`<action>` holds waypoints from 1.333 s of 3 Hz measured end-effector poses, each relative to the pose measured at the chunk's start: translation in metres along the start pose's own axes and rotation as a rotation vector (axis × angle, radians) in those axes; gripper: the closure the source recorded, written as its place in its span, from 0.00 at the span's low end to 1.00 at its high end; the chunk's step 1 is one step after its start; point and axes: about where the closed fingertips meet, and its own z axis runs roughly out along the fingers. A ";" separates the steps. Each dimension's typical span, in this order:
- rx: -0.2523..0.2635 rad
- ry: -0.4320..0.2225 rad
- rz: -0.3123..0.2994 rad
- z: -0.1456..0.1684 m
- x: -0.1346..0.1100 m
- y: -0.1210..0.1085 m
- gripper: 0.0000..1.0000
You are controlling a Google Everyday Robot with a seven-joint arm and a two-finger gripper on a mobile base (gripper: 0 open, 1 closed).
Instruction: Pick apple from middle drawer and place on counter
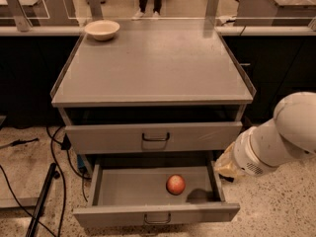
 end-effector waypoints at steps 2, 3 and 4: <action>0.039 -0.014 -0.010 0.033 0.019 0.001 1.00; 0.081 -0.042 -0.007 0.068 0.034 0.004 1.00; 0.117 -0.106 0.008 0.113 0.046 0.003 1.00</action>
Offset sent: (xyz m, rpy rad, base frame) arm 0.0093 -0.0088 -0.0683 -0.0027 -0.1167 -0.0178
